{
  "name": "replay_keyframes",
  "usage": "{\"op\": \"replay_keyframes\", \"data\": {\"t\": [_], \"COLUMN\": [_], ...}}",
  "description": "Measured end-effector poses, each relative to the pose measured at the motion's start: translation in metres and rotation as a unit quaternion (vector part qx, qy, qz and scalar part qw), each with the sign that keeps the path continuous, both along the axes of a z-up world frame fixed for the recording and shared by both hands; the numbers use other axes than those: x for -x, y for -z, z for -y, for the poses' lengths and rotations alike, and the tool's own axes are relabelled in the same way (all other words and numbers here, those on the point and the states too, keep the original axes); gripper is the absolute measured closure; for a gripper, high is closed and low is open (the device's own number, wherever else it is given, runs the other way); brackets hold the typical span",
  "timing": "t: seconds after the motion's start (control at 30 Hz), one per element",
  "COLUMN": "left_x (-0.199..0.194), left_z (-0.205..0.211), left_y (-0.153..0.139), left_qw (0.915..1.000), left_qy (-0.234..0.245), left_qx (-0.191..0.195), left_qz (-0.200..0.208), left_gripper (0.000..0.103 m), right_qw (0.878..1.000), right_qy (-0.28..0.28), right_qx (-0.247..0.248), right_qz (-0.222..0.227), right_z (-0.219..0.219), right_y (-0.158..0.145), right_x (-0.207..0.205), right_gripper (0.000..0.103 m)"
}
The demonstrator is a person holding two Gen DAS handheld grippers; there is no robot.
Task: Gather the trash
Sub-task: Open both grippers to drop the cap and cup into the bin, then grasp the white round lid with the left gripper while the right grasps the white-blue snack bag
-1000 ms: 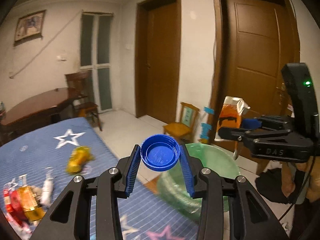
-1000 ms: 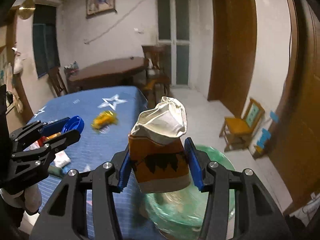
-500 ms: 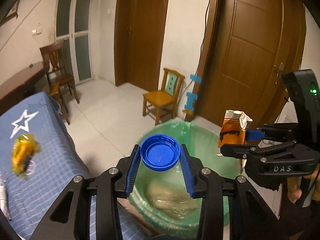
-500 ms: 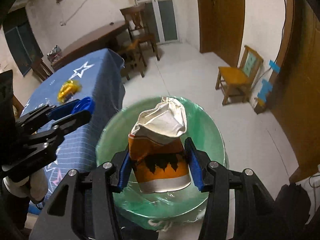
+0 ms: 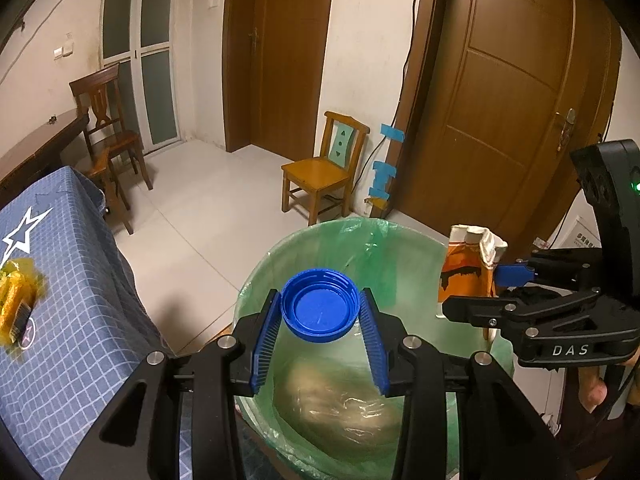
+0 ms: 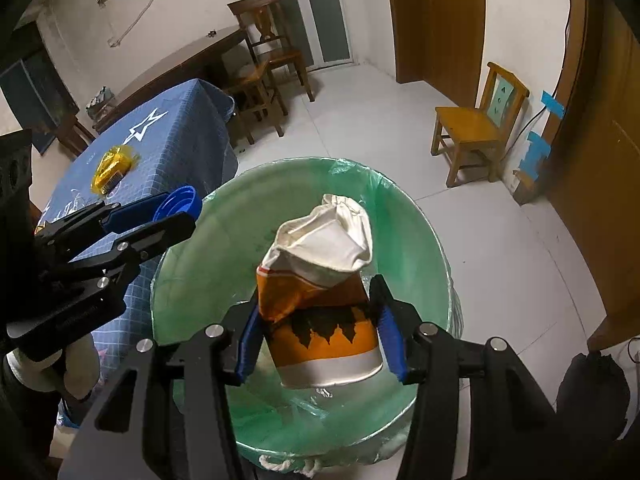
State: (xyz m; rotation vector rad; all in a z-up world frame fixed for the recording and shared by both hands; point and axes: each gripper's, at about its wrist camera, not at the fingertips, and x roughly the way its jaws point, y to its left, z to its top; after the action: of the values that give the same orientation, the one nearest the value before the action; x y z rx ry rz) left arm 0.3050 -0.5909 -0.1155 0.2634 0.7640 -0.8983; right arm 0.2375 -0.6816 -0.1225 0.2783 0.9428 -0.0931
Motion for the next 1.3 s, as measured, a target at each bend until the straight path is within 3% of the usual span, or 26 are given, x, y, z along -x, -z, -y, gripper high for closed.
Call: {"op": "replay_keyframes", "data": {"t": [0.1,0.17,0.37,0.8,0.97,1.1,1.3], "left_x": [0.002,0.002,0.0,0.017,0.03,0.037,0.047], "left_z": [-0.003,-0.004,-0.011,-0.062,-0.11,-0.168,-0.297], "left_y": [0.0,-0.001,-0.007,-0.021,-0.031,-0.051,-0.071], "left_qw": [1.0,1.0,0.9998,0.9992,0.9988,0.9962,0.9873], "left_qy": [-0.004,-0.009,-0.014,-0.034,-0.046,-0.082,-0.152], "left_qx": [-0.003,-0.002,0.0,-0.018,-0.005,0.027,0.031], "left_qz": [0.003,0.004,0.011,0.013,0.018,0.017,0.033], "left_gripper": [0.06,0.048,0.036,0.036,0.036,0.036,0.022], "right_qw": [1.0,1.0,1.0,0.993,0.988,0.982,0.969], "right_qy": [0.001,0.004,0.011,0.001,-0.029,-0.061,-0.14], "right_qx": [-0.003,-0.005,-0.002,0.056,0.059,0.048,0.032], "right_qz": [0.003,0.009,0.023,0.102,0.142,0.175,0.198], "right_z": [0.004,0.006,0.006,-0.05,-0.09,-0.124,-0.191], "right_y": [0.0,-0.002,-0.009,-0.044,-0.051,-0.059,-0.062], "right_x": [0.0,0.002,0.012,0.055,0.071,0.076,0.067], "right_gripper": [0.05,0.047,0.046,0.037,0.033,0.029,0.02]}}
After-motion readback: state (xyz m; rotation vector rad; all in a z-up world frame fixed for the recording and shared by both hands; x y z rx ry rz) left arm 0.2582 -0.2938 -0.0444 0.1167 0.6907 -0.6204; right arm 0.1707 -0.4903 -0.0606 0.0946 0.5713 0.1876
